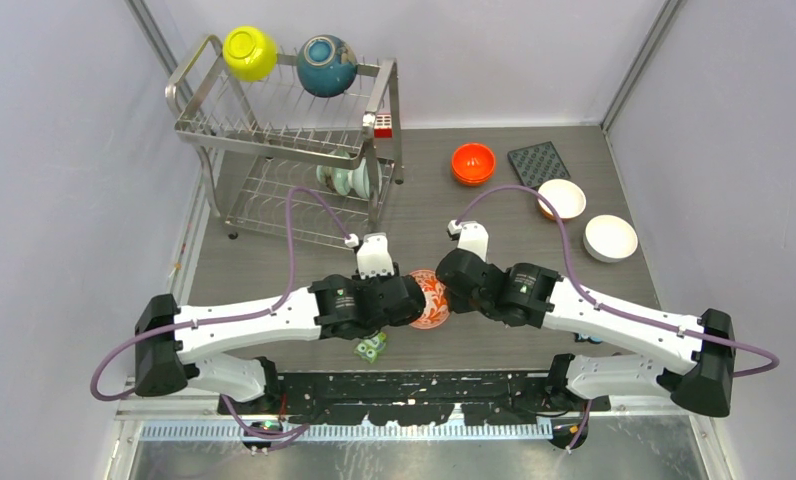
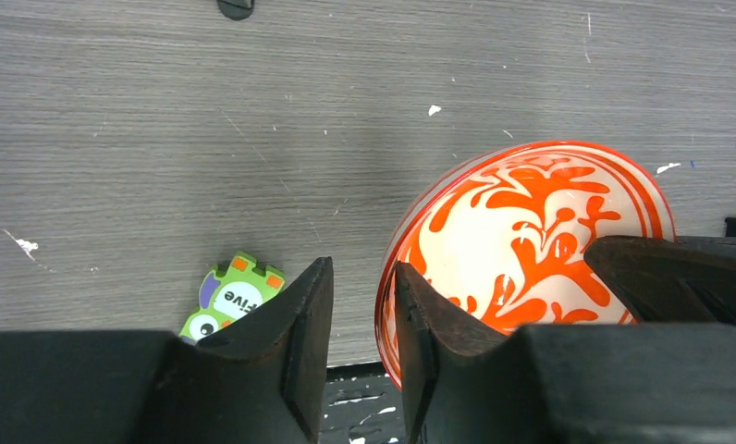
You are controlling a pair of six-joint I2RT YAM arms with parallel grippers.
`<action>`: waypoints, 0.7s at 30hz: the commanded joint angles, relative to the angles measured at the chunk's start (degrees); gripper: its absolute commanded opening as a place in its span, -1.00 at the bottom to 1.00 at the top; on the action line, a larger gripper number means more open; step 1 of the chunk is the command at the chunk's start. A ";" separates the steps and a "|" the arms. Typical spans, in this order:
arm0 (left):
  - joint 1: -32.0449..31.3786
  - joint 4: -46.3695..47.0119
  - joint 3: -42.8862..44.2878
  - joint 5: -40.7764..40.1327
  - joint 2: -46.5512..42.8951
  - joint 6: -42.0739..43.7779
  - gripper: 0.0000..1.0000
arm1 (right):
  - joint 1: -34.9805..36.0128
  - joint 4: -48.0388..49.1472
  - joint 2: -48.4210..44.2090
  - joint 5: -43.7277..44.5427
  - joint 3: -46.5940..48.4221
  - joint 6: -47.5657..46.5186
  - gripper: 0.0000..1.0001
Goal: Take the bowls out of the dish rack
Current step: Place the bowl with the bowl.
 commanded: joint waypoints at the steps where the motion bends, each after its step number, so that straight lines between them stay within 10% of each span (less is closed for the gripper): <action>1: 0.89 -1.74 2.27 -0.95 0.82 -1.97 -0.28 | 0.16 2.42 -0.27 0.59 3.41 2.05 -0.99; 21: 1.25 2.41 0.36 1.98 0.36 -2.59 -0.99 | 0.27 2.50 0.74 0.45 3.31 2.63 -0.80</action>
